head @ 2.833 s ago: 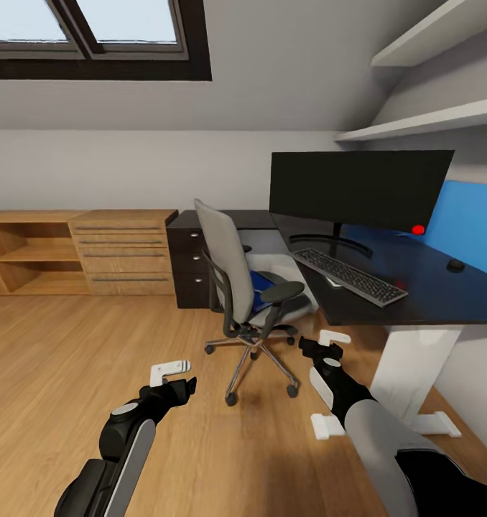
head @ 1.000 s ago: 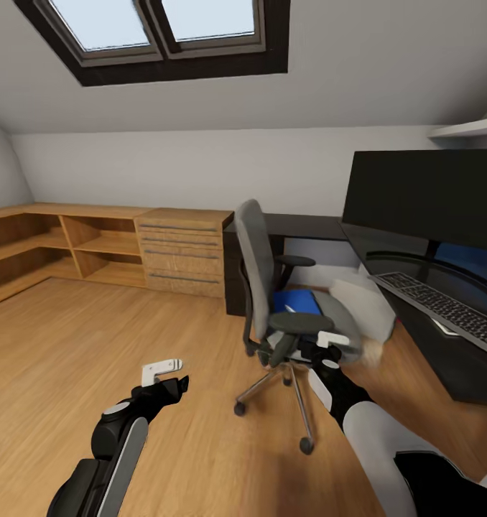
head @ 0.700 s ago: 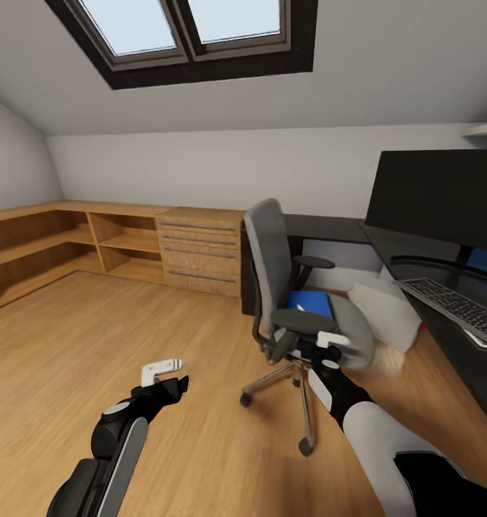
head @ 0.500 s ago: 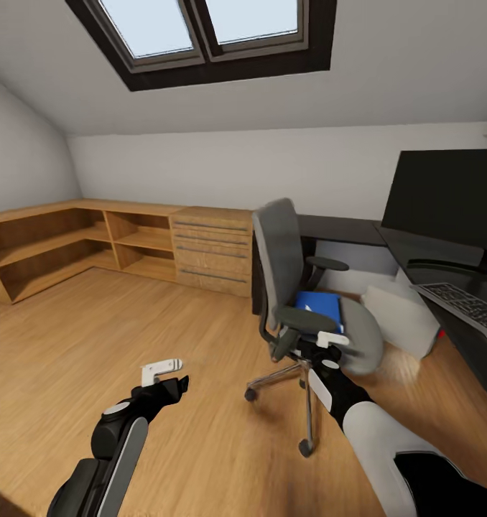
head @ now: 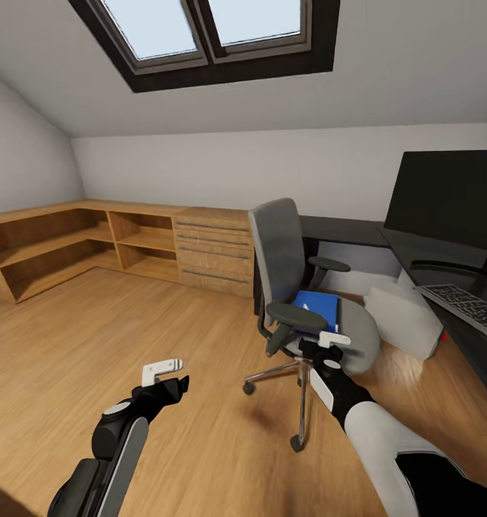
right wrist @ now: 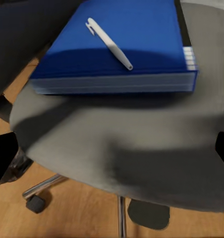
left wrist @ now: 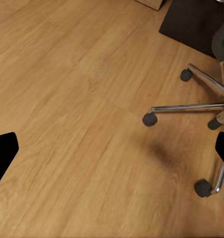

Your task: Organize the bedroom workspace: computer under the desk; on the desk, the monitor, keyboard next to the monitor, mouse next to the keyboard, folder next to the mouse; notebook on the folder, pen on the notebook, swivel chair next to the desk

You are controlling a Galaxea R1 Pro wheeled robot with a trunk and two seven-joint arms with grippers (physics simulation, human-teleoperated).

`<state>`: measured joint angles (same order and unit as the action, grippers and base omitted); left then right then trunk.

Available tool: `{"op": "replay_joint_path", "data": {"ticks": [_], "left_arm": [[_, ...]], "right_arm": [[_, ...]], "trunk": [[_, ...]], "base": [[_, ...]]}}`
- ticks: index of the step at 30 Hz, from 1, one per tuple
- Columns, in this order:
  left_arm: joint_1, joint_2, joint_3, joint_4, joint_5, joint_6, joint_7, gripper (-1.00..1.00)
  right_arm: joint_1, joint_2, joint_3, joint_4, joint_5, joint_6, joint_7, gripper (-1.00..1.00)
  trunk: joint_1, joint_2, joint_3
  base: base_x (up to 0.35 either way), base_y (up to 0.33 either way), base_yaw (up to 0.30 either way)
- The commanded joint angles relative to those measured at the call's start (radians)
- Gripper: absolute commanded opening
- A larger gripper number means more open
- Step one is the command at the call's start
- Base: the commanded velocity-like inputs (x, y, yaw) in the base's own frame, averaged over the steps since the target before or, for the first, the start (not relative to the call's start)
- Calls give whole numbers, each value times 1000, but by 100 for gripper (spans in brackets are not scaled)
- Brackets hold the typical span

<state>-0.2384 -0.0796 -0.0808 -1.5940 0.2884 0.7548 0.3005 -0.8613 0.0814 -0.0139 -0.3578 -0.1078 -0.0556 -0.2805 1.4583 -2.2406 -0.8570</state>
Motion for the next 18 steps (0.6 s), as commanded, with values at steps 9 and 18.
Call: {"op": "replay_joint_path", "data": {"ticks": [9, 18], "left_arm": [[-1, 0, 0, -2, 11, 3, 9, 100], [-1, 0, 0, -3, 11, 3, 9, 100]], "right_arm": [[-1, -1, -1, 0, -10, -6, 0, 100], [-1, -22, -2, 0, -11, -6, 0, 100]], "trunk": [[0, 0, 5], [0, 0, 11]], "base": [[0, 0, -260], [0, 0, -269]]}}
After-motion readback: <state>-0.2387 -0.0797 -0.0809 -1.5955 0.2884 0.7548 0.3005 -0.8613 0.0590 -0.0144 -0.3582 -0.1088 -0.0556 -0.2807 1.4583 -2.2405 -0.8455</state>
